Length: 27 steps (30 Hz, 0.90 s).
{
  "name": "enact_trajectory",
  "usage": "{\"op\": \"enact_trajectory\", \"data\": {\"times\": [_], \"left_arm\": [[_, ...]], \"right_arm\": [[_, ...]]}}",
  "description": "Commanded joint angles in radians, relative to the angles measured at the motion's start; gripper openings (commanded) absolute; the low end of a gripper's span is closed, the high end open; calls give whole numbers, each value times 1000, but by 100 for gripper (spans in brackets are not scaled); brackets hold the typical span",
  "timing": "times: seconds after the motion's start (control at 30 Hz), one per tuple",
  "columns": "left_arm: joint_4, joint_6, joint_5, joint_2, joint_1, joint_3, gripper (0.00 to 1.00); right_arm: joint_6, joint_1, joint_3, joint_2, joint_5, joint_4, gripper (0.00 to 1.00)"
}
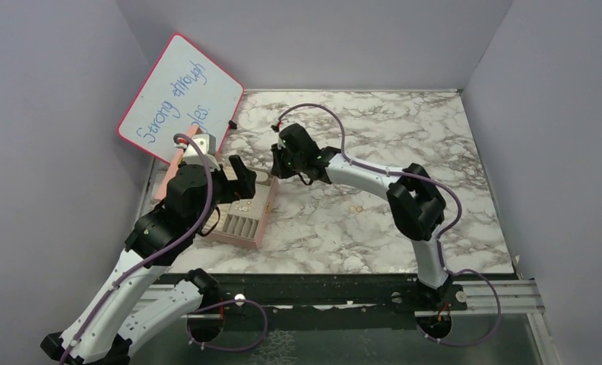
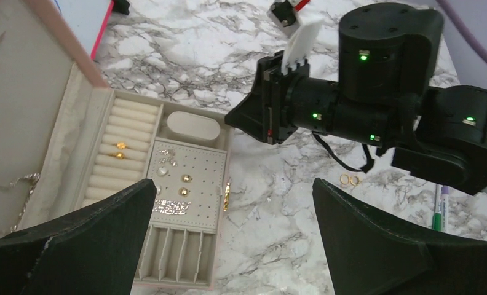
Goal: Organize the mixed jewelry
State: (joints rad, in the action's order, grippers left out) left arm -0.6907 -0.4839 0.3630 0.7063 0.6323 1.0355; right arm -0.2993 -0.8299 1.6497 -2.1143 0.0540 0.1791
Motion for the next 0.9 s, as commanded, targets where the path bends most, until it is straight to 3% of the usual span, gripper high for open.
{"op": "enact_trajectory", "data": {"times": [0.0,0.13,0.33,0.47,0.67,0.77,0.87], "left_arm": [[-2,-54,-63,5,-1,-36,99],[0,-89,-93,5,0,-72,99],[-12,-165,-128,-30,0,-162,98],[-35,-235,-92,-82,0,-260,98],[-12,-316,-85,-125,0,-375,98],[-5,-348,-67,-114,0,-376,94],[8,-352,-48,-84,0,-367,81]], "right_arm": [[-153,20,-178,113,-286,110,5],[-271,20,-314,222,-338,161,5],[-481,15,-586,384,-255,172,5],[-573,-49,-745,507,-237,112,6],[-678,-139,-859,641,-217,109,8],[-689,-154,-873,704,-224,135,14],[-677,-154,-846,759,-304,200,25]]}}
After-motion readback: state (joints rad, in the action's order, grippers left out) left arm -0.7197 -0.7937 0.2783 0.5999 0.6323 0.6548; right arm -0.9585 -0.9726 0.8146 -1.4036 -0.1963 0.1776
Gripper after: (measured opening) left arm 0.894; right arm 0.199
